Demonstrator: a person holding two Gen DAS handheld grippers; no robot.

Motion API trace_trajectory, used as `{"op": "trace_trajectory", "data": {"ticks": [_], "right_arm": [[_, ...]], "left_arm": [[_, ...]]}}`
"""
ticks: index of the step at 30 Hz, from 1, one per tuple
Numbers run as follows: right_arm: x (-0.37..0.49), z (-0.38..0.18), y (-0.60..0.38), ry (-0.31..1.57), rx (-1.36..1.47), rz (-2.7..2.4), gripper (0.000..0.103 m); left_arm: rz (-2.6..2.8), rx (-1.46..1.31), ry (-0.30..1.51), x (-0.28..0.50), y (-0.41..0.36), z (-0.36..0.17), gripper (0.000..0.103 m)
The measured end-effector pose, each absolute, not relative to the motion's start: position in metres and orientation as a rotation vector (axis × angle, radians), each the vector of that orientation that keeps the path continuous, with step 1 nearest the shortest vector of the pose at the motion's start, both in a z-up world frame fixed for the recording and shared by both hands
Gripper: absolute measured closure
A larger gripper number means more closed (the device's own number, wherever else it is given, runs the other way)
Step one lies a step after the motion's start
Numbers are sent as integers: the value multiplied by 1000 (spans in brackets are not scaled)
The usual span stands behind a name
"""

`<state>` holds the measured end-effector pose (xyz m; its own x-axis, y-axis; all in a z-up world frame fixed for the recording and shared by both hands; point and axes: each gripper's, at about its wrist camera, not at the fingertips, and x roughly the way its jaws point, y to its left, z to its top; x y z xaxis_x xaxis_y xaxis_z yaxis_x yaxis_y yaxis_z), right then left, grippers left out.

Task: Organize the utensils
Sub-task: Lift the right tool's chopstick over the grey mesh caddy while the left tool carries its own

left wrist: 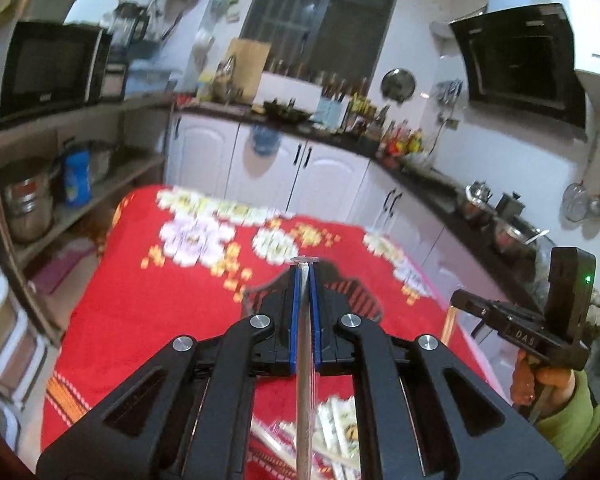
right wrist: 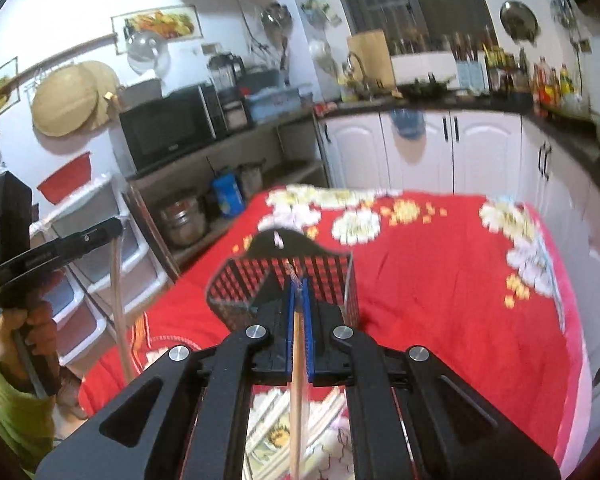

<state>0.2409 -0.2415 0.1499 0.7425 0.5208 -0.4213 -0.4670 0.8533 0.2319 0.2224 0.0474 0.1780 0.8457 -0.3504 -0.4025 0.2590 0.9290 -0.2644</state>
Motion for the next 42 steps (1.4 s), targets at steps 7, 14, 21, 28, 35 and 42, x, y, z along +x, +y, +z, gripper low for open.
{"op": "trace_trajectory", "data": {"ticks": [7,14,21,28,35,42], "right_arm": [[247,189,-236,379,102,545,99],[262,219,-230,273,96,536,99],[287,236,-223,212,114,530,99],[310,234,-212,172,112,501,99],[332,208,-205,191,95,460,99],[350,170,-201,251,115,437,99]], "left_arm": [[-330,-187,367,237,33,214,100],[-292,-177,299,267,22,231,100],[-210,-142,211,293,11,233,100],[-167,-144,197,315,11,210,100],[-150,-160,232,333,17,176,100],[-153,-172,266,336,20,149,100]]}}
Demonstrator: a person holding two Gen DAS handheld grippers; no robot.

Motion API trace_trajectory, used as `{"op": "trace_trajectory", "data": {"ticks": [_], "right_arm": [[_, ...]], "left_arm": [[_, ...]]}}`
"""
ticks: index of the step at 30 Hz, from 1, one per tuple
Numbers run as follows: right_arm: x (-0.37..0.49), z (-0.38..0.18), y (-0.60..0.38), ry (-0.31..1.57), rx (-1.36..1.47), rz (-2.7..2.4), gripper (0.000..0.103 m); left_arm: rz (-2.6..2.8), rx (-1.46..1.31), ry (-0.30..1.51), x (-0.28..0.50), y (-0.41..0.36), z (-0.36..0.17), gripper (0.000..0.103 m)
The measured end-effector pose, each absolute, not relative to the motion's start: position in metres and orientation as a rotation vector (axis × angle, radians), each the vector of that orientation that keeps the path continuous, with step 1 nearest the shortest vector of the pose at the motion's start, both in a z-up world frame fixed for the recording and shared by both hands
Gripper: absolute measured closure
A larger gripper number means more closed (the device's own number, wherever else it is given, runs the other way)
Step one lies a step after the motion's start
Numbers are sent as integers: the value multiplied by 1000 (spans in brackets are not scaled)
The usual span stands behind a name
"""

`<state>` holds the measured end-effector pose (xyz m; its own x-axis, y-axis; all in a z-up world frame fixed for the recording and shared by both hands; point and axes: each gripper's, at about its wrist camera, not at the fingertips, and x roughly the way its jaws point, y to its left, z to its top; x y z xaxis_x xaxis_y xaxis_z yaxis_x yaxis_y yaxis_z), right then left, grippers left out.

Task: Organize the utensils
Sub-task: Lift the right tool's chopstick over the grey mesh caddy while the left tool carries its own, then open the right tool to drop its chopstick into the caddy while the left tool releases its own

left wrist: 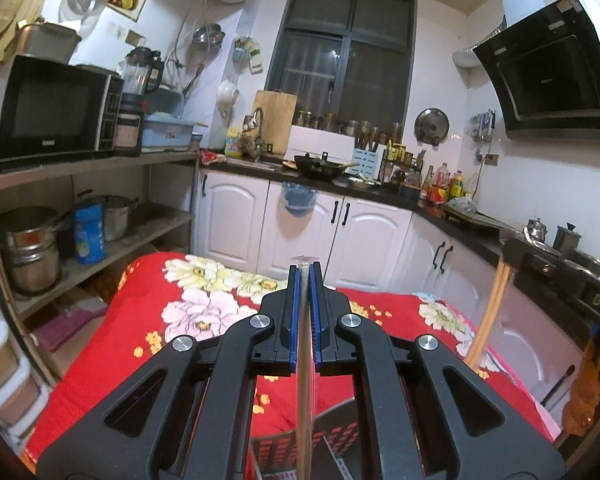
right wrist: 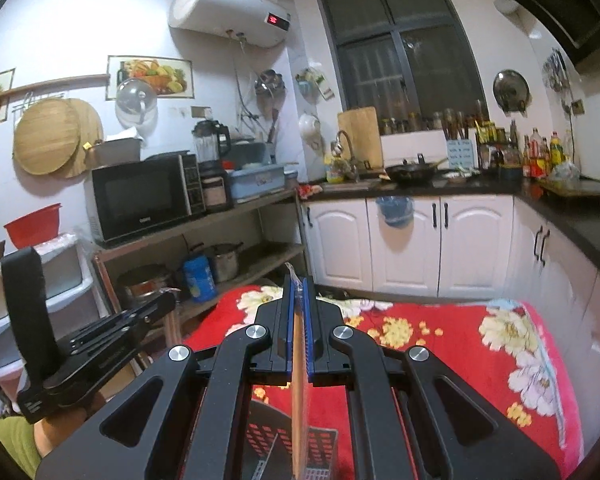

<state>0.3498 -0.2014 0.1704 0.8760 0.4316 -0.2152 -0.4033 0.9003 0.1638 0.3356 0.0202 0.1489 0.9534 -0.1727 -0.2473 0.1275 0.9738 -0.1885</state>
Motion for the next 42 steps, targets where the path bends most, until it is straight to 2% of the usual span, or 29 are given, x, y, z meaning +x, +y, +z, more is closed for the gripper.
{"op": "trace_trajectory", "data": {"ticks": [17,19,21,22,29,31,32,35,36,41,42], "right_arm": [[348,130,-197,325,143,424,98],[347,126,-201,343,156,421,86],[344,124,-205,352,163,415,79],[342,125,-206,354,164,413,79],[328,122,-217,374,174,409,63],[323,121,-219,380,170,404,54],[320,120,-220,381,173,406,52],[312,120,-221,384,166,407,46],[308,120,-221,383,162,403,43],[291,118,-224,381,143,398,33],[288,117,-224,380,139,397,32]], "left_arm": [[-167,-167,348,331,26,118,100],[-164,-168,362,329,26,114,100],[-162,-173,375,327,29,111,99],[-160,-176,379,326,30,110,98],[-150,-186,399,312,36,107,75],[-142,-189,405,309,37,107,64],[-140,-193,407,307,37,107,58],[-141,-202,414,299,39,108,47],[-136,-200,416,296,39,108,41],[-132,-207,413,281,42,109,31],[-130,-208,412,278,42,110,17]]}}
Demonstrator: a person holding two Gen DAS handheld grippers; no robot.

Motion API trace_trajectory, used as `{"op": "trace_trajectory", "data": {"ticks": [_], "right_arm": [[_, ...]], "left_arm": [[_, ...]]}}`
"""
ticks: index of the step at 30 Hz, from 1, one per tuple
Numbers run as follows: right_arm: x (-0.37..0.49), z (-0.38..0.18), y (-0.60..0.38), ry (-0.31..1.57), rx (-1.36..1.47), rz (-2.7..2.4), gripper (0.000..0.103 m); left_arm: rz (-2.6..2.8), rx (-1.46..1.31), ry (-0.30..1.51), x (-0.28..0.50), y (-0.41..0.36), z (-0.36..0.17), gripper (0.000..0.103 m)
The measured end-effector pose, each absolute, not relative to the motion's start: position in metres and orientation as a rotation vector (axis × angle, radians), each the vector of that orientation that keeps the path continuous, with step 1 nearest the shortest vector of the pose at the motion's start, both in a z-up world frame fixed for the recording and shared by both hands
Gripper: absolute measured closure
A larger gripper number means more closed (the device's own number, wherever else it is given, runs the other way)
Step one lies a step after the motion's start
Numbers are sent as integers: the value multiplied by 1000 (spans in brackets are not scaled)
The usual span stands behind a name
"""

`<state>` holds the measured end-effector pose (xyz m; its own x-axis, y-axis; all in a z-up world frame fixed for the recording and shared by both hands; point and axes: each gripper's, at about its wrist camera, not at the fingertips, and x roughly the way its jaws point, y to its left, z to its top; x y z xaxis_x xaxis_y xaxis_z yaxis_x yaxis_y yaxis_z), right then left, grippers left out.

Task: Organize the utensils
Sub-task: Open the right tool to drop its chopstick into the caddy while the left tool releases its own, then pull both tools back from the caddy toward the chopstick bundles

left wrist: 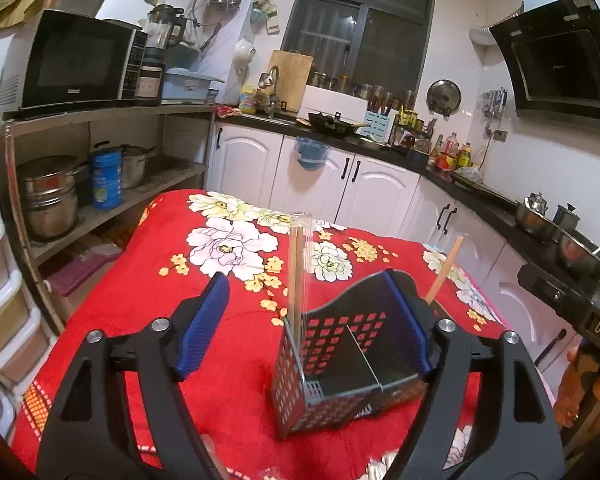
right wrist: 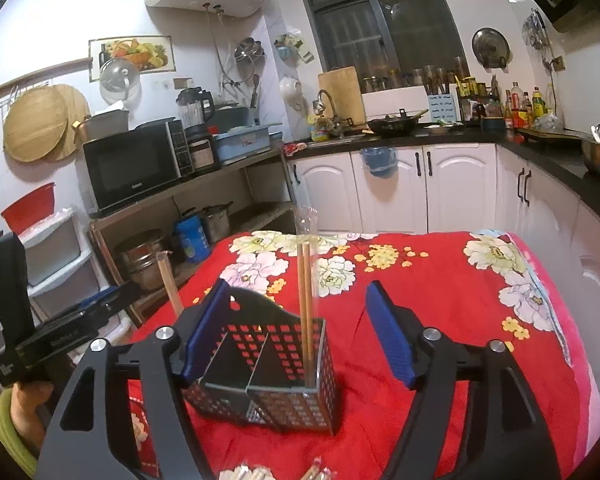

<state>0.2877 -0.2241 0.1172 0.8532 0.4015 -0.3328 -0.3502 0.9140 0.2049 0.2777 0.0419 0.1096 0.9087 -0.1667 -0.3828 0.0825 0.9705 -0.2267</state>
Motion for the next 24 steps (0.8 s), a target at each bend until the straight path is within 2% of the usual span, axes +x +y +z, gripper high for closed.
{"op": "trace_trajectory", "data": {"ticks": [2,9,24], "right_arm": [[280,117,-225,378,131,393,29],[258,113,-231,389,119,385,24],[221,98,-232,437,86,383,22]], "left_arm": [[-125,-216,401,271,44,110,11],[-125,-230,384,246,47,113,11],[-109,-252,421,208,52,99,11]]}}
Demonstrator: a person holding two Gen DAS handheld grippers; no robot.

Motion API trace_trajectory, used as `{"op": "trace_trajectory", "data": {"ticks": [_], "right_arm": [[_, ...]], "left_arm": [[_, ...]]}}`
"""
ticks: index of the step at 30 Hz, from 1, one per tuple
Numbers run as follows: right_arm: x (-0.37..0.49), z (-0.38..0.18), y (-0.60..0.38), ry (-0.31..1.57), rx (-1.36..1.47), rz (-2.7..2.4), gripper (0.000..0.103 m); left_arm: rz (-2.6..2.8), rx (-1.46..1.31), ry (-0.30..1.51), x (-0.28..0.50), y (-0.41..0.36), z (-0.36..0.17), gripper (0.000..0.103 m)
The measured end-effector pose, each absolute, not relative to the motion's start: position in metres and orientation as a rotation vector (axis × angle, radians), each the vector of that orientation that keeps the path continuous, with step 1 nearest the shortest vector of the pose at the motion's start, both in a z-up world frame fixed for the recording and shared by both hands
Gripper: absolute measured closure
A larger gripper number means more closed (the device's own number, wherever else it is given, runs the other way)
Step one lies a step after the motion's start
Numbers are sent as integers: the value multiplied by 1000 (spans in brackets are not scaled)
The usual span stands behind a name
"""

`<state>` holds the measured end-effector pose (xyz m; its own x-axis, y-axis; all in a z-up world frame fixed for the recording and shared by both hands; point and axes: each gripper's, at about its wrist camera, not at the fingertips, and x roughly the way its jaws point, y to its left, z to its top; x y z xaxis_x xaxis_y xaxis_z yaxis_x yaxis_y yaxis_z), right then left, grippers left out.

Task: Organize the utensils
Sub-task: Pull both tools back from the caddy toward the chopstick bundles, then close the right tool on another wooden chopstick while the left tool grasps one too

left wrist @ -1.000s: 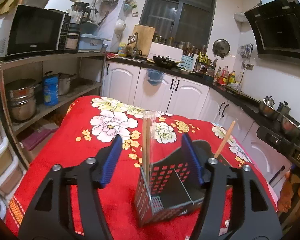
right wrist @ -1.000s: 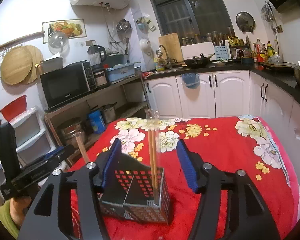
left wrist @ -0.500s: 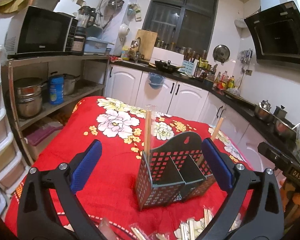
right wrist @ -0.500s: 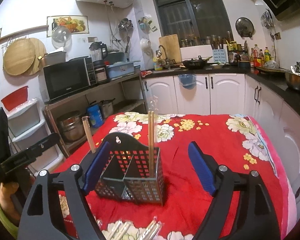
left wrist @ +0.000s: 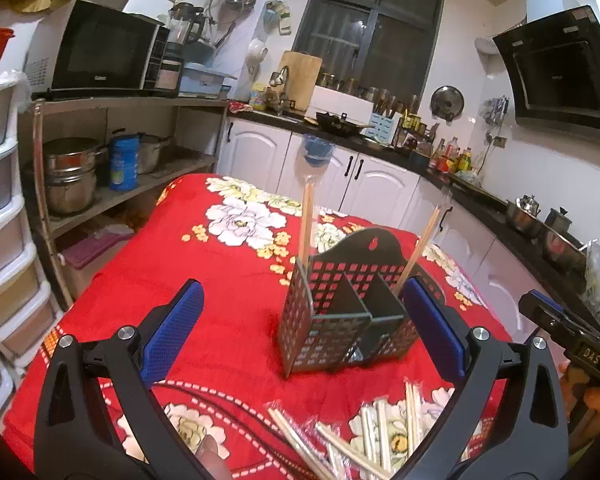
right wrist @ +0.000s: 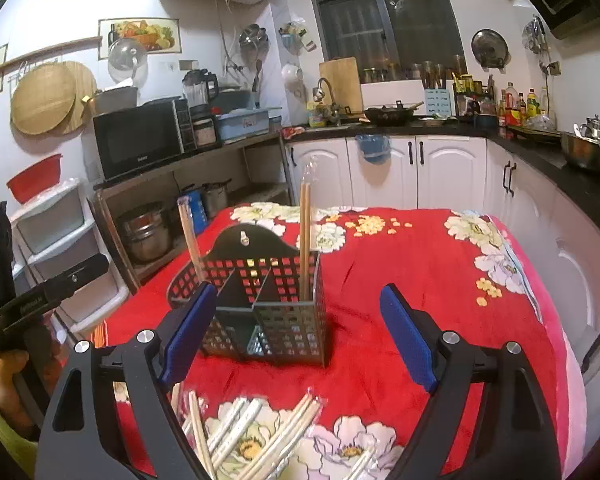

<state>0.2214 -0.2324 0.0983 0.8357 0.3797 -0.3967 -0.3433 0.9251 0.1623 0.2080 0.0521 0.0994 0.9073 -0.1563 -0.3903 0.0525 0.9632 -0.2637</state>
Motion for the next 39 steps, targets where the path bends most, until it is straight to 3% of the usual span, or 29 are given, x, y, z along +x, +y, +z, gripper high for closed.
{"op": "trace_trajectory", "data": {"ticks": [35,37,39], "right_arm": [[201,15,-223,684,51,364,22],[203,10,-223,704,53,363,26],[205,6,-223,726,57,363,29]], "left_arm": [[-131,-277,682,183,53,6,11],[-146,-295,712,185,54,-2,17],[-162,-315,744,187,55,-9,31]]}}
